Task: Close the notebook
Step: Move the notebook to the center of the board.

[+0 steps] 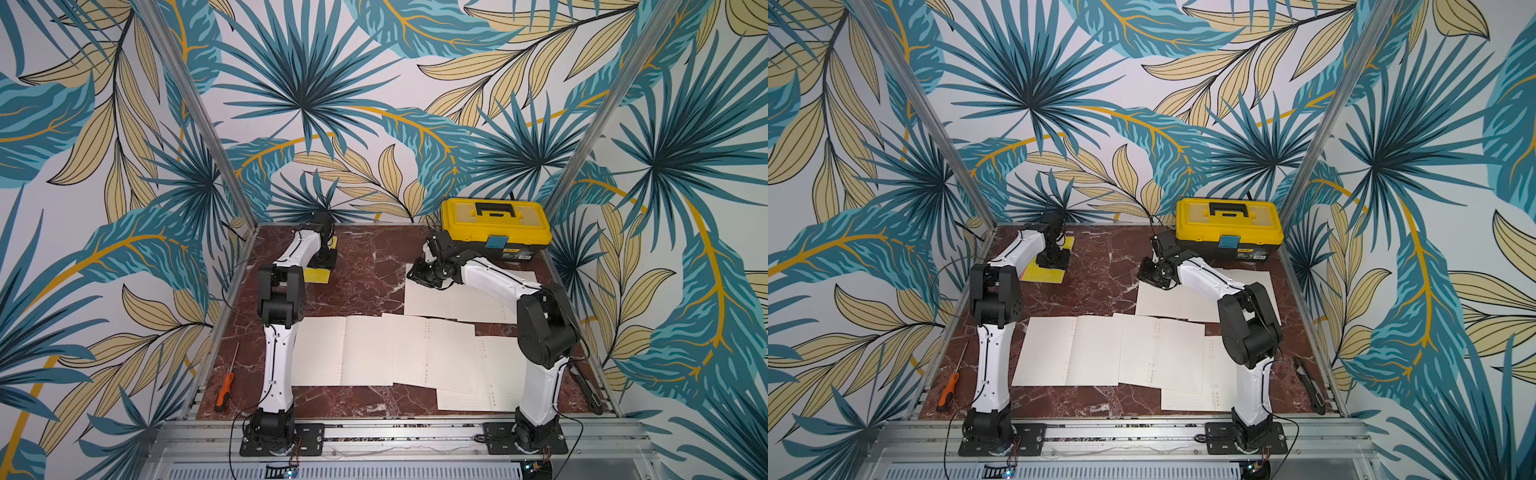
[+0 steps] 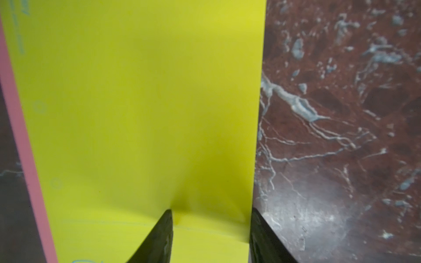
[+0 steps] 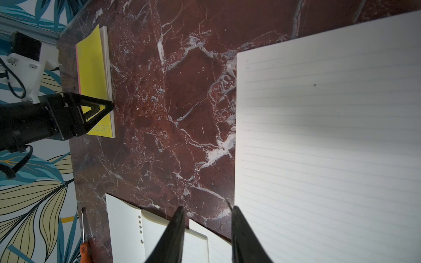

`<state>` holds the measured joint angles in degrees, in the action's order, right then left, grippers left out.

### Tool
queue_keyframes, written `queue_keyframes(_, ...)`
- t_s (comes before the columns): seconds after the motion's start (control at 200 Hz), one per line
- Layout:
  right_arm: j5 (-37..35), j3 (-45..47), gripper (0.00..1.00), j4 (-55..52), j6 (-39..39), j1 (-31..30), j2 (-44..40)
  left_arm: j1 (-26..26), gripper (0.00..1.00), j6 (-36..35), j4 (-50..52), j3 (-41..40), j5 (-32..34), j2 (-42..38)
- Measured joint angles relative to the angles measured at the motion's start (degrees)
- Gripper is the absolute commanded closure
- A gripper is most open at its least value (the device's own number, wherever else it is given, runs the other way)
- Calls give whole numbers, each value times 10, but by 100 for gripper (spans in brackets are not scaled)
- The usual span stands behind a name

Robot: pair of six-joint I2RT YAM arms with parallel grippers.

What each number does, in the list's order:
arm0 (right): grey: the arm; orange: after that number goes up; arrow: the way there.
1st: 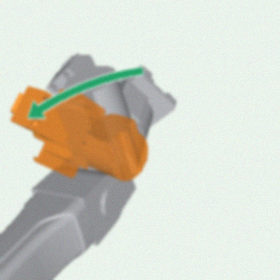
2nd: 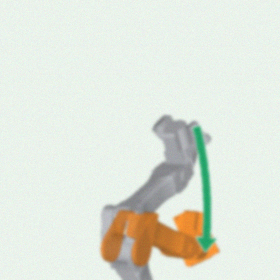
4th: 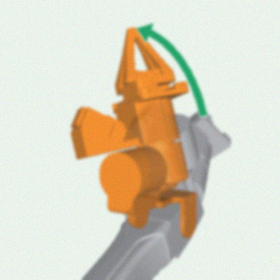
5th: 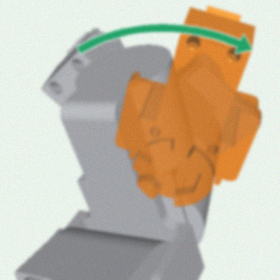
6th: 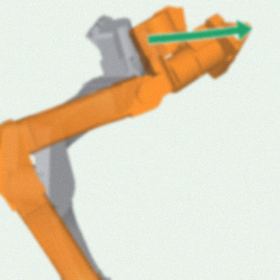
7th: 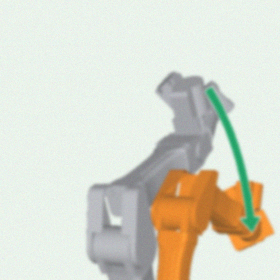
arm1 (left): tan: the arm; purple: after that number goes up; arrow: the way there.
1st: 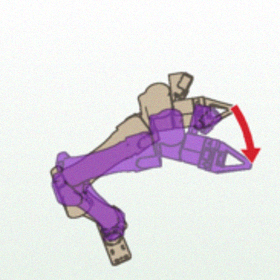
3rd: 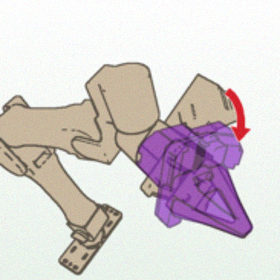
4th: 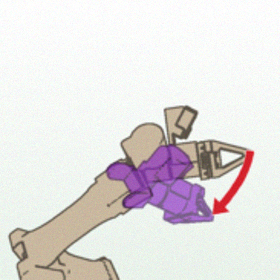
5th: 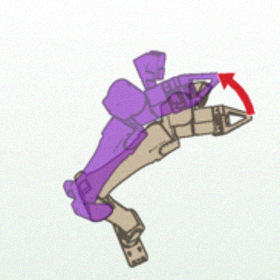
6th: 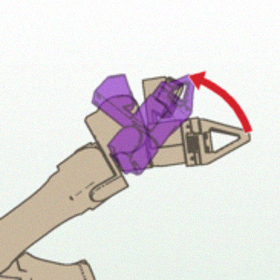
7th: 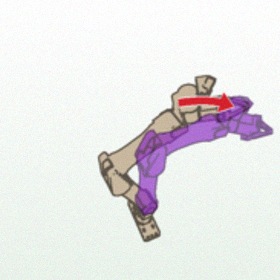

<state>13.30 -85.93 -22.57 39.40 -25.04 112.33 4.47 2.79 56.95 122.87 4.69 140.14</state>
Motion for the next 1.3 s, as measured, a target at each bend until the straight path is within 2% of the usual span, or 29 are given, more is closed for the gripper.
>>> queue_keyframes(0.225, 0, -4, 65, -4, 0, 0, 0, -9, 47, 5, 12, 37, 0, 20)
queue_keyframes(1.131, 0, -7, 65, -13, 0, 0, 0, -58, 48, 4, 4, 38, -25, 21)
queue_keyframes(1.297, 0, -7, 65, -13, 0, 0, 0, -61, 41, 2, -6, 25, -32, 13)
